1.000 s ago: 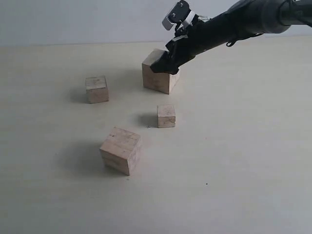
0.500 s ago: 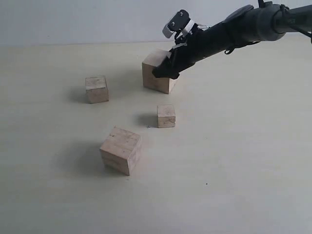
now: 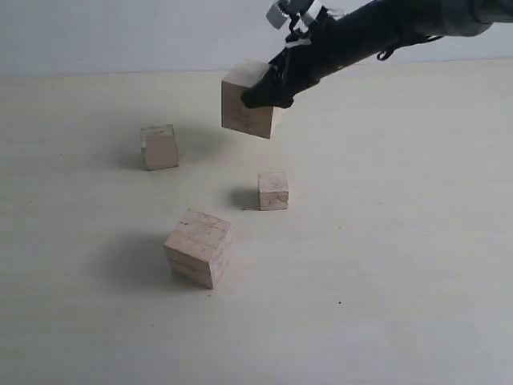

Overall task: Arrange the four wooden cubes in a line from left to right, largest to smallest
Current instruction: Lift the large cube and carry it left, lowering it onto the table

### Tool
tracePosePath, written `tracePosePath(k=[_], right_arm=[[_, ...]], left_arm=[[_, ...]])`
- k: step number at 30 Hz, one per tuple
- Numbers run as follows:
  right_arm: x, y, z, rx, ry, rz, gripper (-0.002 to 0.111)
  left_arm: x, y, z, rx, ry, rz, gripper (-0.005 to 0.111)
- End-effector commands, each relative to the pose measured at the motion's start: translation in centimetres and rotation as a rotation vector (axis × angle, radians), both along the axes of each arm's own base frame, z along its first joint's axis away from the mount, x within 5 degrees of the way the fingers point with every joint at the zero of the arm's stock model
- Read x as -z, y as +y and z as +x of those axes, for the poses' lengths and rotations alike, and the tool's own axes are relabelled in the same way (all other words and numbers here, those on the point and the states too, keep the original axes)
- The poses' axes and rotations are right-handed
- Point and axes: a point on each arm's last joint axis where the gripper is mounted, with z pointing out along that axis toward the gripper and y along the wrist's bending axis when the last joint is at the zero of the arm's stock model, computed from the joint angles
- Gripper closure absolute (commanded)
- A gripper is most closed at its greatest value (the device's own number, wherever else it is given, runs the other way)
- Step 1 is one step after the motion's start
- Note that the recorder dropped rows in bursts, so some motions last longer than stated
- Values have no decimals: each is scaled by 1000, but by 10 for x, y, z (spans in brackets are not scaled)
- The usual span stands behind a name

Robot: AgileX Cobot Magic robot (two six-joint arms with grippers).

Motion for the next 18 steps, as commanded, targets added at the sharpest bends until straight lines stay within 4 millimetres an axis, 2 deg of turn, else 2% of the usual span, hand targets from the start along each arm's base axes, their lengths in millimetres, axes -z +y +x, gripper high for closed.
tracePosePath(k=[1,5,9,14,18], right_arm=[[-48,6,-17,-83,-33,71,108],[-64,27,-38,-197,-78,87,108],[-65,56,-60,-304,-117,91,108],[-58,97,-94,-469,-178,91,108],[-48,118,-112,-567,-224,92,108]], left_arm=[[0,0,0,5,-9,3,107],[0,0,0,5,-9,3,107],[0,0,0,5,-9,3,107],[0,0,0,5,-9,3,107],[0,0,0,5,-9,3,107]])
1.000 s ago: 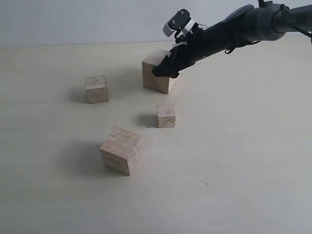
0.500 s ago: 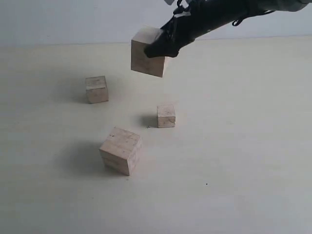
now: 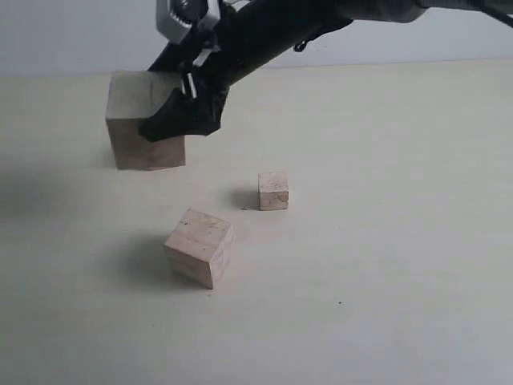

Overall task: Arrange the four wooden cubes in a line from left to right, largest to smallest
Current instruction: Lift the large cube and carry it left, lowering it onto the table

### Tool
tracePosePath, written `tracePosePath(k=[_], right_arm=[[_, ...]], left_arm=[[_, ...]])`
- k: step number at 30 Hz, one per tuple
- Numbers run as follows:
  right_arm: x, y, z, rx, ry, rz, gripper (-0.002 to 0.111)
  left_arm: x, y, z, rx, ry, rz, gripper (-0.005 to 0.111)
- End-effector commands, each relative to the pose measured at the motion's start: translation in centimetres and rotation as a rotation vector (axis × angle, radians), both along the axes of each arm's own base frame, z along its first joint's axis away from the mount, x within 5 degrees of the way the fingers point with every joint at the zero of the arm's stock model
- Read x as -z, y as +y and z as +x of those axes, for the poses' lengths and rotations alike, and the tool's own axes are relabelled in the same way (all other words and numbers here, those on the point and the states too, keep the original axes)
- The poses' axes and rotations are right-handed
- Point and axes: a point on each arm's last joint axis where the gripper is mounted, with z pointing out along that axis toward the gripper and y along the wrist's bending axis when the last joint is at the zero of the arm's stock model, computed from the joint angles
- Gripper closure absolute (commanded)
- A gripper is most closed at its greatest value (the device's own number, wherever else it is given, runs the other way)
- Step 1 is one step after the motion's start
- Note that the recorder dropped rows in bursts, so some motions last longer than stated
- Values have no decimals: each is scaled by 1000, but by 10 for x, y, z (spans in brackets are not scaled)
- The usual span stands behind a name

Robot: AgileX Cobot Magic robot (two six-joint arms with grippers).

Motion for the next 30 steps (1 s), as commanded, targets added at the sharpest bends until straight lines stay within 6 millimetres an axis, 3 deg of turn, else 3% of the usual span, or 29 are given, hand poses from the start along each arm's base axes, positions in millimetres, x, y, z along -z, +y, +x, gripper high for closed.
tracePosePath(k=[1,17,30], right_arm=[[5,23,-19,-103,-48,39,108],[70,42,-12,-54,-8,52,108],[88,40,-8,5,39,-28,108]], left_arm=[[0,0,0,5,-9,3,107],[0,0,0,5,-9,3,107],[0,0,0,5,-9,3,107]])
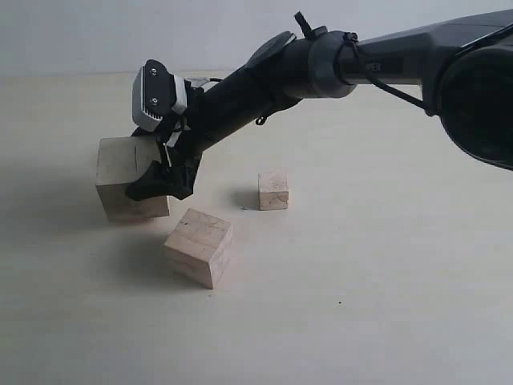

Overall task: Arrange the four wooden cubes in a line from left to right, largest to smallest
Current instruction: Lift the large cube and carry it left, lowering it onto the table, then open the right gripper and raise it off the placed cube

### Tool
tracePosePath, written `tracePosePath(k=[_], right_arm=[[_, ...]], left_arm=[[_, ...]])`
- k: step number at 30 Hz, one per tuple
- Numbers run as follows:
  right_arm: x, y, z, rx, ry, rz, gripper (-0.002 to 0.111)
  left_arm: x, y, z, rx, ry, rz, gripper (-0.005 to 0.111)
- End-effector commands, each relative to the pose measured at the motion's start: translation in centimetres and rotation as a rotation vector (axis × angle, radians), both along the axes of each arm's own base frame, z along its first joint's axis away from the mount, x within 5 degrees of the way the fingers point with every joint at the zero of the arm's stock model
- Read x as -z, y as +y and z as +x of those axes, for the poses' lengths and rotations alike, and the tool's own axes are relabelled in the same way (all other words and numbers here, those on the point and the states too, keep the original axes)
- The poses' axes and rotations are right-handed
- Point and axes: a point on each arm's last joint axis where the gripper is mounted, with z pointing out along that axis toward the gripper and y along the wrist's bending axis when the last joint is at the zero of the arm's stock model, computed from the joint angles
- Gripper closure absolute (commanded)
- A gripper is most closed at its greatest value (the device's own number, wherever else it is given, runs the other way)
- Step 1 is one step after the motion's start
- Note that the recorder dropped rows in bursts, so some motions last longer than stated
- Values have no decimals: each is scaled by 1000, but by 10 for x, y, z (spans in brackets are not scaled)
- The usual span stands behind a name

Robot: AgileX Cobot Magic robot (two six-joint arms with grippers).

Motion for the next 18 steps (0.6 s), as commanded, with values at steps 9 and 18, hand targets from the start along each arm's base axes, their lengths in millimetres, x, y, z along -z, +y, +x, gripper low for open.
tracePosePath(k=[9,18], right_arm=[[2,-1,5,93,54,-39,108],[15,-4,5,87,57,-98,108]], left_arm=[[0,0,0,5,-9,3,107],[0,0,0,5,-9,3,107]])
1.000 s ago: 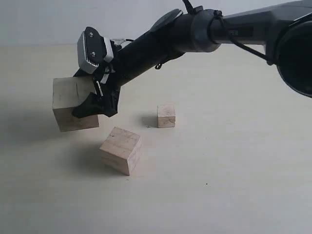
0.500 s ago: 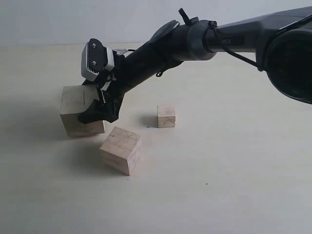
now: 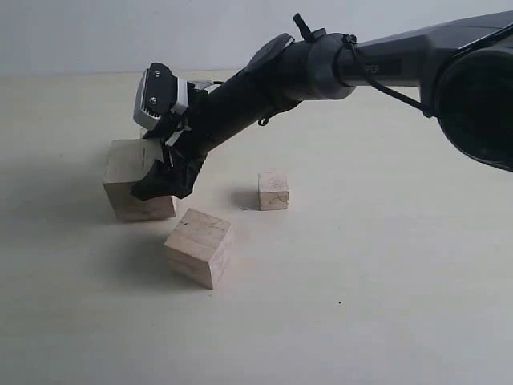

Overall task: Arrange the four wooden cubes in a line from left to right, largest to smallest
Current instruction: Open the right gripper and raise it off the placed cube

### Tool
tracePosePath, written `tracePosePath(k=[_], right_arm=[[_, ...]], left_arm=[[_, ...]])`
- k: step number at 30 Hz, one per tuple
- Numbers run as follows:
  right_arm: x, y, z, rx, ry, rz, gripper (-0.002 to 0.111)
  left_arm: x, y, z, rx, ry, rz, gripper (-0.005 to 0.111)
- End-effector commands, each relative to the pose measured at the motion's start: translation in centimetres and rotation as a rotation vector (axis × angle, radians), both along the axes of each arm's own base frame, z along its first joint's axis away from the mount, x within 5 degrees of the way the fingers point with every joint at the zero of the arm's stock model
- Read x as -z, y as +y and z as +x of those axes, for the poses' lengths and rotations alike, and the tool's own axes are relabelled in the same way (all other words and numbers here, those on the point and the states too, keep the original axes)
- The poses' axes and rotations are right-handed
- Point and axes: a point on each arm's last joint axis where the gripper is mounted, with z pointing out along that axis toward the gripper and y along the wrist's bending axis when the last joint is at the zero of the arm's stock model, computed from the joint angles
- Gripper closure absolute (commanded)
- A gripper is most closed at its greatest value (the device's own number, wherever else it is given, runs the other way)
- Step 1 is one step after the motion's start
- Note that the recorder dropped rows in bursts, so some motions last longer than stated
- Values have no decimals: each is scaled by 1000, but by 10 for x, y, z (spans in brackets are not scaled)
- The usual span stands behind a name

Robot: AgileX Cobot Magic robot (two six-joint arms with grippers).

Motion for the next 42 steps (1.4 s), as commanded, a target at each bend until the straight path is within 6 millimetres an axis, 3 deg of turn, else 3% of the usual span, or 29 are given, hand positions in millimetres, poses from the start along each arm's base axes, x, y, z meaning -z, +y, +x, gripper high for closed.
tracePosePath(k=[1,8,10,12,15,17,22,29,36,42], right_arm=[[10,-2,0,-7,16,-46,108],[14,-2,0,39,77,-57,108],[14,-2,0,39,77,-57,102],[14,-2,-1,36,80,-57,88],[14,-2,-2,19,93,-57,54],[14,-2,-3,20,98,-57,39],[9,-2,-2,63,141,-58,19],[-11,-2,-2,75,125,-34,17],[-52,-6,-5,77,65,-5,17],[-87,-18,-7,163,55,-85,20]], left_arm=[[0,0,0,5,-9,3,107],[0,0,0,5,-7,3,107],[0,0,0,5,-7,3,107],[0,0,0,5,-7,3,107],[0,0,0,5,-7,3,107],[0,0,0,5,-7,3,107],[0,0,0,5,-7,3,107],[0,0,0,5,-7,3,107],[0,0,0,5,-7,3,107],[0,0,0,5,-7,3,107]])
